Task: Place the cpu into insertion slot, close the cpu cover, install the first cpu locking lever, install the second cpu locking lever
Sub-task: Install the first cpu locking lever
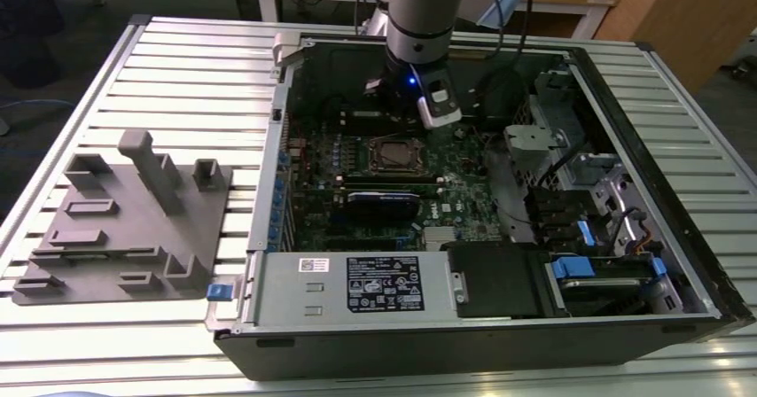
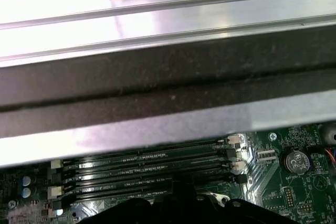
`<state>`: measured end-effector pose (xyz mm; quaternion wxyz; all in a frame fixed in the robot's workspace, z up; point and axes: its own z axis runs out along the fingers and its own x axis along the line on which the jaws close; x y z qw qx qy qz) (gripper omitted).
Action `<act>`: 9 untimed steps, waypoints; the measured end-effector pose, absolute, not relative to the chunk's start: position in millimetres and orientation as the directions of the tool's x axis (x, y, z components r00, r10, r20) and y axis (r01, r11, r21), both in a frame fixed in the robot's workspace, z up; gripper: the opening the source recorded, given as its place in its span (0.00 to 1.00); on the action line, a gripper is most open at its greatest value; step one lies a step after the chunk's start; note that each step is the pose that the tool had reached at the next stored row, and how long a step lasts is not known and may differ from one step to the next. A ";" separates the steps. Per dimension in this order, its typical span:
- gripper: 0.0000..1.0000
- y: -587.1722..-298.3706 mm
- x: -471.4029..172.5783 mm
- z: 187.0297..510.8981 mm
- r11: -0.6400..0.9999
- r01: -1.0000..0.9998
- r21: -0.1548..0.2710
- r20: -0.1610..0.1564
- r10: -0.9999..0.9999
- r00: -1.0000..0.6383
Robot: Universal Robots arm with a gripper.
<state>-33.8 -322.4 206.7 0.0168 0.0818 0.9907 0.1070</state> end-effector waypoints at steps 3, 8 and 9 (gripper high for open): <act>0.11 -322.1 -33.7 206.7 0.962 0.170 0.215 -0.016 0.177 -0.984; 0.11 -322.0 -33.8 206.6 0.961 0.175 0.215 -0.016 0.182 -0.983; 0.11 -322.0 -33.8 206.7 0.961 0.175 0.215 -0.016 0.182 -0.983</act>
